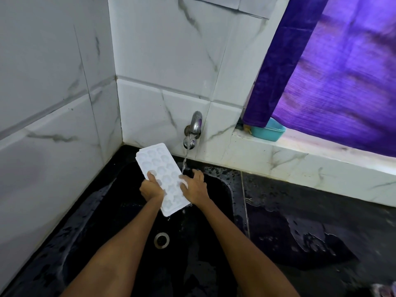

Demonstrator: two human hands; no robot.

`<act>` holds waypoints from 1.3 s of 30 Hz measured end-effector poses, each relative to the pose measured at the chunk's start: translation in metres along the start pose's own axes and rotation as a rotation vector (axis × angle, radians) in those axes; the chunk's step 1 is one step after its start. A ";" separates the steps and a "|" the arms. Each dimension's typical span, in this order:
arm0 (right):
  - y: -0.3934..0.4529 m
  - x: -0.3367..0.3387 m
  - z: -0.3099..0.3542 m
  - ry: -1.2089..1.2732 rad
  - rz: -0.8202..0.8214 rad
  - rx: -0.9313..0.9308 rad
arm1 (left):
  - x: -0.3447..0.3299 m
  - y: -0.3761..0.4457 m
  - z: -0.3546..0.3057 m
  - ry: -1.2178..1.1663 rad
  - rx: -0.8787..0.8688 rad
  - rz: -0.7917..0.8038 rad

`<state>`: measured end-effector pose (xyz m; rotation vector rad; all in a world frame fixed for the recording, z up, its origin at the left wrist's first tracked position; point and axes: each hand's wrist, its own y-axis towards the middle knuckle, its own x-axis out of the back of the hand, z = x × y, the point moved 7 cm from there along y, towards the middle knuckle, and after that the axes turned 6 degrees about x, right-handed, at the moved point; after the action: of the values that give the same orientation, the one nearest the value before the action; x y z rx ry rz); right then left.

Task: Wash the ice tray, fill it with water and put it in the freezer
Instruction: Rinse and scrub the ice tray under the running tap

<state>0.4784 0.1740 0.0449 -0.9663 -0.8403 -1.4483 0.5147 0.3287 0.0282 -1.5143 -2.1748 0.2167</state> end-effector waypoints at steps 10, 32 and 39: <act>-0.005 -0.004 0.011 -0.048 0.053 -0.017 | 0.007 0.005 -0.020 -0.016 0.004 -0.012; 0.006 0.009 0.005 0.032 0.042 -0.055 | -0.003 0.014 -0.037 0.076 -0.070 0.024; 0.009 0.015 0.004 -0.045 0.061 -0.022 | -0.003 0.020 -0.031 0.111 -0.101 0.040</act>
<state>0.4880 0.1703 0.0597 -1.0359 -0.8226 -1.3899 0.5468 0.3290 0.0468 -1.5867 -2.0974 0.0358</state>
